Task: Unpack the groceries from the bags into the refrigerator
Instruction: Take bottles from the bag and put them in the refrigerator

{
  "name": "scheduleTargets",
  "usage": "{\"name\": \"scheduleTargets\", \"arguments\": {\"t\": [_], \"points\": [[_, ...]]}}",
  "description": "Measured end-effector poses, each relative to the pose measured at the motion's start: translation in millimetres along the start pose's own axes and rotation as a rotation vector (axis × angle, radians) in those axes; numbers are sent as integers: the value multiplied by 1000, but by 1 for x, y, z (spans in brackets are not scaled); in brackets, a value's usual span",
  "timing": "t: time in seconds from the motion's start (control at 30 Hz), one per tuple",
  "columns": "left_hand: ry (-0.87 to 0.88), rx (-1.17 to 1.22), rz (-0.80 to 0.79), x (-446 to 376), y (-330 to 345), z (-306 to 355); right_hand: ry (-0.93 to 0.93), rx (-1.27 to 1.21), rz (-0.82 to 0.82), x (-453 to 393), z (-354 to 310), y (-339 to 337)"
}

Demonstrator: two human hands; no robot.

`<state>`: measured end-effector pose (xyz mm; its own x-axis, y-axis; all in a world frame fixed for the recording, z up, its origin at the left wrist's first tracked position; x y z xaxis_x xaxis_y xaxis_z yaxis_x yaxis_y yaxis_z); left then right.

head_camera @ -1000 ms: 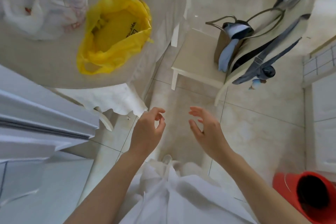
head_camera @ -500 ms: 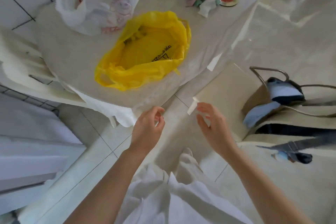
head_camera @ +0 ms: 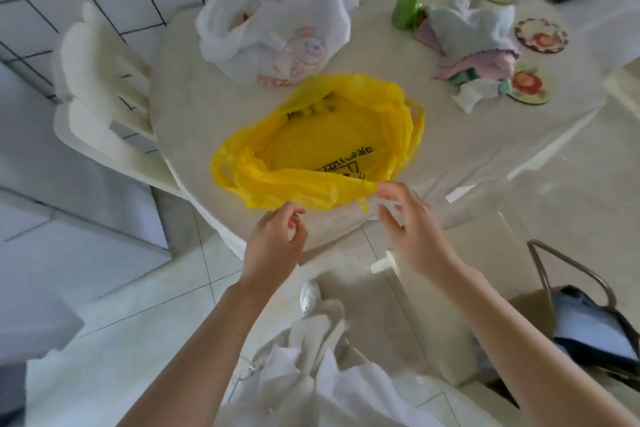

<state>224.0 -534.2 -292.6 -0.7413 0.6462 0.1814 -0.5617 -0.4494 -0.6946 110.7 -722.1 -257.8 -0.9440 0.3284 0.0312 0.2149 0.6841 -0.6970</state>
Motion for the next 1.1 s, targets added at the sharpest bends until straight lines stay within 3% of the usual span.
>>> {"name": "scheduleTargets", "arguments": {"t": [0.23, 0.37, 1.1], "points": [[28, -3, 140, -89, -43, -6, -71, 30, 7, -98, -9, -18], [-7, -3, 187, -143, -72, -10, -43, 45, -87, -158, -15, -19], [-94, -175, 221, -409, -162, 27, -197, 234, -214, -474, -5, -83]]}}
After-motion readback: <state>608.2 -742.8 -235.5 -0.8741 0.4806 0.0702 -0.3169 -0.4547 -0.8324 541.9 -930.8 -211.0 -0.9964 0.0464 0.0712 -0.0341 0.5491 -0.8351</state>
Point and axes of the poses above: each hand's wrist, its own x-axis away from the middle knuckle, its own y-axis out of the palm, z = x × y, the point moved 10 cm from there along -x, towards the middle knuckle, and after that the axes turned 10 degrees about -z, right-handed, at the moved point
